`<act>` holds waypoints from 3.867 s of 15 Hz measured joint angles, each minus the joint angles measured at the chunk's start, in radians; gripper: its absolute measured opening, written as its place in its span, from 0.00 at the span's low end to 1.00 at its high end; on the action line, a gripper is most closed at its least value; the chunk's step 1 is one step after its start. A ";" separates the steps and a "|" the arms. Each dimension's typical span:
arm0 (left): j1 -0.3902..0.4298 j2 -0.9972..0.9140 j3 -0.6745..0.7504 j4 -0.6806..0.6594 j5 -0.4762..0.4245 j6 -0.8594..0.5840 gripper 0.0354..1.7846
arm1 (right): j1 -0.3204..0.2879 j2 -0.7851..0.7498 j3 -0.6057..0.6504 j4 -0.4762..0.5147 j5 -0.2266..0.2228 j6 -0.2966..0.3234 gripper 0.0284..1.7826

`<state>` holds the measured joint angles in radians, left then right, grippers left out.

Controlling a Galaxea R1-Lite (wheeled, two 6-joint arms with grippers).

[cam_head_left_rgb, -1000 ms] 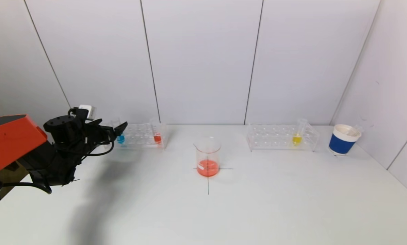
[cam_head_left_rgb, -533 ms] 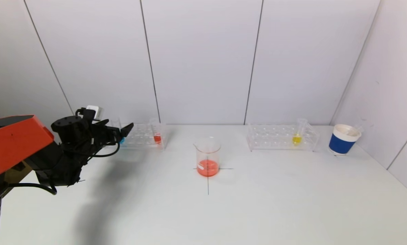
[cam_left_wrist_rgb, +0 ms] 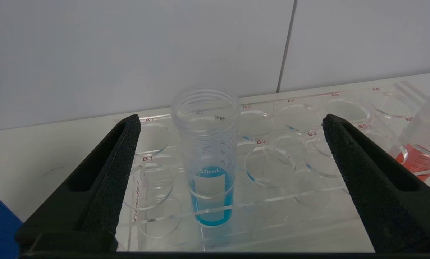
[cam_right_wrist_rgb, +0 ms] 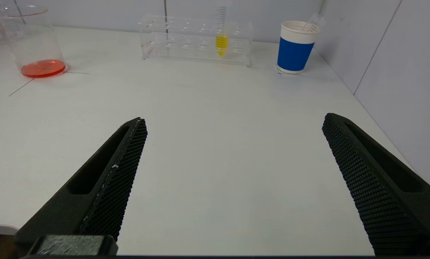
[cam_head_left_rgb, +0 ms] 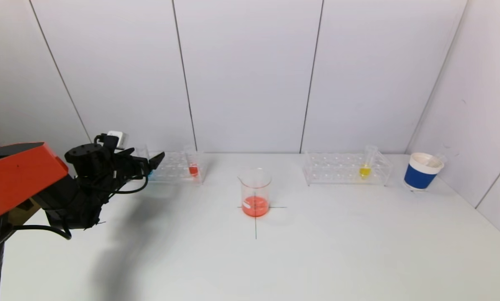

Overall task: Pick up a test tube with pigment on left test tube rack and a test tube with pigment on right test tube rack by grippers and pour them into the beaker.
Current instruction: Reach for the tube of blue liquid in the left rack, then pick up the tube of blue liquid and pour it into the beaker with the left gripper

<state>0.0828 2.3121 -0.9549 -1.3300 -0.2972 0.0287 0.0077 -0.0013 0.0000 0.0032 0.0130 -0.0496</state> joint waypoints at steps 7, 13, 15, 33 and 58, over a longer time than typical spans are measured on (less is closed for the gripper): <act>0.014 0.005 -0.009 0.000 0.002 -0.001 0.99 | 0.000 0.000 0.000 0.000 0.000 0.000 1.00; 0.018 0.009 -0.017 0.002 0.003 -0.001 0.99 | 0.000 0.000 0.000 0.000 0.000 0.000 1.00; 0.018 0.009 -0.018 0.002 0.003 -0.001 0.99 | 0.000 0.000 0.000 0.000 0.000 0.000 1.00; 0.023 0.020 -0.024 -0.002 0.004 -0.002 0.87 | 0.000 0.000 0.000 0.000 0.000 0.000 1.00; 0.026 0.011 -0.026 -0.001 0.003 -0.001 0.23 | 0.000 0.000 0.000 0.000 0.000 0.000 0.99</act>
<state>0.1085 2.3230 -0.9804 -1.3315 -0.2947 0.0272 0.0072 -0.0013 0.0000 0.0032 0.0130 -0.0496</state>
